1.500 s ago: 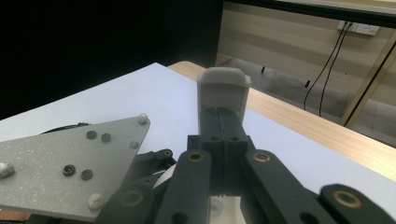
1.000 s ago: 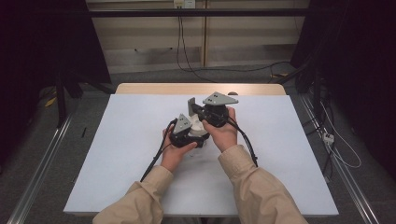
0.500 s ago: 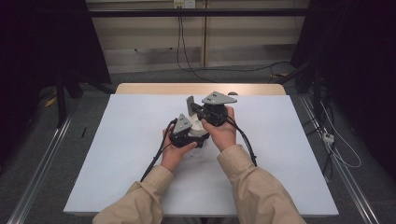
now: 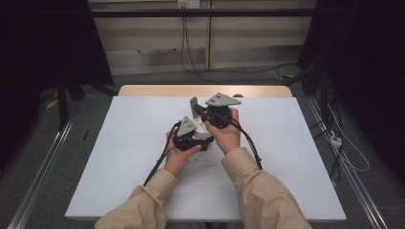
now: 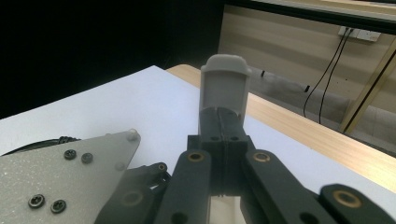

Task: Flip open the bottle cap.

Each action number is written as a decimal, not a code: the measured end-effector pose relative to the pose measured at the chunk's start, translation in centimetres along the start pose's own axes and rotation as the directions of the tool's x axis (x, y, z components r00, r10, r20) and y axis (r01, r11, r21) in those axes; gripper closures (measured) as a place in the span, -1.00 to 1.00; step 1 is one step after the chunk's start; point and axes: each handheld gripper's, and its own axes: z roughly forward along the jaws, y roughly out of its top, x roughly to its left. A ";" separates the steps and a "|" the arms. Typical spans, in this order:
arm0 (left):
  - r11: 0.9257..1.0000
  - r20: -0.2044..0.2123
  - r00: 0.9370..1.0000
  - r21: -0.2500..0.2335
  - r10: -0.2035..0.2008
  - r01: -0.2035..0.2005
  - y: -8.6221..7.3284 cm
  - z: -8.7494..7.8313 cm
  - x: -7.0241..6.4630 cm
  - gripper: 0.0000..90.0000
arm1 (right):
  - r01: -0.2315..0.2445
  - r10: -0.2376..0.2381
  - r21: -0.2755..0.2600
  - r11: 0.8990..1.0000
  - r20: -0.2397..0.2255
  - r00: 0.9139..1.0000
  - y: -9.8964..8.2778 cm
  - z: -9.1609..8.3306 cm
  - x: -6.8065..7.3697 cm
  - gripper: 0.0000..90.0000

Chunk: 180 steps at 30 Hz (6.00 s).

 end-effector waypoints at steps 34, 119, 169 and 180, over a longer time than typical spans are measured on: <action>1.000 0.001 1.000 0.000 0.000 0.000 0.0 0.0 0.0 -0.59 | 0.008 -0.008 0.006 1.000 -0.002 1.000 0.1 0.9 -0.2 1.00; 1.000 0.006 1.000 0.005 0.010 -0.010 0.0 0.1 0.0 -0.59 | -0.010 0.011 0.032 0.999 -0.017 1.000 -0.2 2.9 -0.4 1.00; 1.000 0.003 1.000 0.004 -0.001 0.001 0.0 0.1 0.0 -0.59 | -0.010 0.011 0.090 0.996 -0.008 1.000 -0.6 3.7 -0.3 1.00; 1.000 0.004 1.000 0.003 0.000 0.000 0.0 0.0 0.0 -0.59 | -0.001 0.002 0.090 0.996 -0.003 1.000 -0.6 3.7 -0.2 1.00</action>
